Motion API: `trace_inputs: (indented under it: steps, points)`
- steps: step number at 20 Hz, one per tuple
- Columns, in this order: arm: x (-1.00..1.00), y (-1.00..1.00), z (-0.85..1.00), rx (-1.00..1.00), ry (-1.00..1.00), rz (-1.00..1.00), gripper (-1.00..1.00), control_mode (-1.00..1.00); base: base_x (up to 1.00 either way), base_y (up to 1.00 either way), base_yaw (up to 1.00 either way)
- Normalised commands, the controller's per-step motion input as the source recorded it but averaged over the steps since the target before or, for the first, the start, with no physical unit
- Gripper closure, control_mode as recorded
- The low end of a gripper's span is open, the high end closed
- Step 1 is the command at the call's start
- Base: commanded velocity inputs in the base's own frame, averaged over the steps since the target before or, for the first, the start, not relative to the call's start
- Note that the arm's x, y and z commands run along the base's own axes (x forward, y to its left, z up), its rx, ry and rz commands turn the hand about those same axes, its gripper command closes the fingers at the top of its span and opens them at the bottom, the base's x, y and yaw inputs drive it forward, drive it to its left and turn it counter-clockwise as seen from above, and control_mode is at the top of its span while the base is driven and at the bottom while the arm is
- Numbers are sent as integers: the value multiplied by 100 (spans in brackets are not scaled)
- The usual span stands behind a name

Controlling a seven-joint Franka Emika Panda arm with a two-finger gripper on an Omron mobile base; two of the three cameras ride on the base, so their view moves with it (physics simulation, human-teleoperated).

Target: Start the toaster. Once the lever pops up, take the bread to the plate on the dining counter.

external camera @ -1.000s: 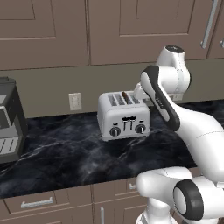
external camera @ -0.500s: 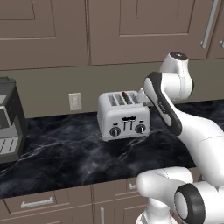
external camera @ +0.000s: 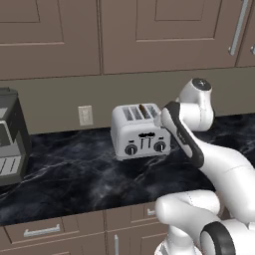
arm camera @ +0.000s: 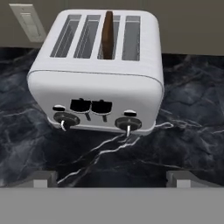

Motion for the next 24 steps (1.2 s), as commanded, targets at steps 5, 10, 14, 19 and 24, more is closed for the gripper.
trace_inputs:
  steps: [5, 10, 14, 19, 24]
  points:
    - [18, 0, -37, 0, -13, -2, -100, -100, 0, 0, 0]
    - [14, 0, -17, 0, -6, -4, -100, -100, 0, 0, 0]
    - [11, 0, 0, 0, -1, -2, -100, -100, 0, 0, 0]
    - [2, 0, 0, 0, 0, -1, -100, -100, 0, 0, 0]
    - [8, 0, -1, 0, 0, 0, -100, -100, 0, 0, 0]
